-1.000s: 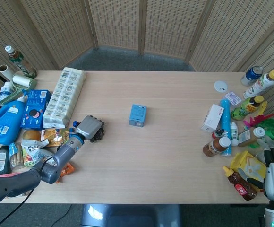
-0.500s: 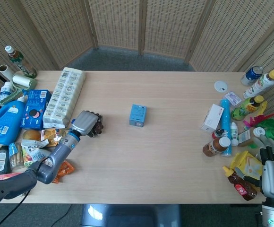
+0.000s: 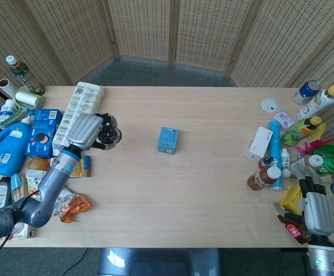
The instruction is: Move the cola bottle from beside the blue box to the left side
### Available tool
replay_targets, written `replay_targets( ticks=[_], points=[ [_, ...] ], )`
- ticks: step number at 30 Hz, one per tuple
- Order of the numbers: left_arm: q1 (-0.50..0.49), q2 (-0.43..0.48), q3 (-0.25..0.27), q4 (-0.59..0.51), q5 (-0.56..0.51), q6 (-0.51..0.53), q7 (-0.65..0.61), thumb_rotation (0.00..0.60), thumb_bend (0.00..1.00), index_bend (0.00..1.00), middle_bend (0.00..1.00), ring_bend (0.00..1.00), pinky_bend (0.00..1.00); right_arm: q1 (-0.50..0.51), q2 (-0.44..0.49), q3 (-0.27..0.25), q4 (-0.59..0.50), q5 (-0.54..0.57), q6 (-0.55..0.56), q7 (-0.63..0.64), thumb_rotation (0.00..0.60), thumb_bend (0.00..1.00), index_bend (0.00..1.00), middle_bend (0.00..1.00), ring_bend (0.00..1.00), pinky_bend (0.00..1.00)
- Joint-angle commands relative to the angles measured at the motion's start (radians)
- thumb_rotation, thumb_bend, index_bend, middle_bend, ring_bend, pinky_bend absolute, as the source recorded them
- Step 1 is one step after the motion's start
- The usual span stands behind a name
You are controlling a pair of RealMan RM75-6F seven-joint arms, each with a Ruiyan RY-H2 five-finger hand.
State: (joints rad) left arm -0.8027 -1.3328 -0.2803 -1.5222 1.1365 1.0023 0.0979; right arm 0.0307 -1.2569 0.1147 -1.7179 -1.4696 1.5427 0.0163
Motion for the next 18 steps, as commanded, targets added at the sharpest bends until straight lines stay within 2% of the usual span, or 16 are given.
replay_targets(
  ticks=[1, 12, 18],
  points=[
    [0.014, 0.073, -0.080, -0.107, -0.070, 0.059, 0.027, 0.600, 0.22, 0.86, 0.86, 0.92, 0.78, 0.007, -0.011, -0.003, 0.020, -0.009, -0.007, 0.021, 0.598, 0.11, 0.14, 0.00, 0.00, 0.00],
    [-0.045, 0.101, -0.197, -0.198, -0.184, 0.073, 0.034, 0.600, 0.22, 0.87, 0.87, 0.92, 0.78, 0.002, -0.011, -0.003, 0.039, -0.019, 0.012, 0.058, 0.597, 0.12, 0.15, 0.00, 0.00, 0.00],
    [-0.063, 0.111, -0.220, -0.213, -0.208, 0.079, 0.034, 0.600, 0.21, 0.87, 0.87, 0.92, 0.78, -0.003, -0.006, -0.004, 0.042, -0.012, 0.015, 0.063, 0.599, 0.11, 0.14, 0.00, 0.00, 0.00]
  ],
)
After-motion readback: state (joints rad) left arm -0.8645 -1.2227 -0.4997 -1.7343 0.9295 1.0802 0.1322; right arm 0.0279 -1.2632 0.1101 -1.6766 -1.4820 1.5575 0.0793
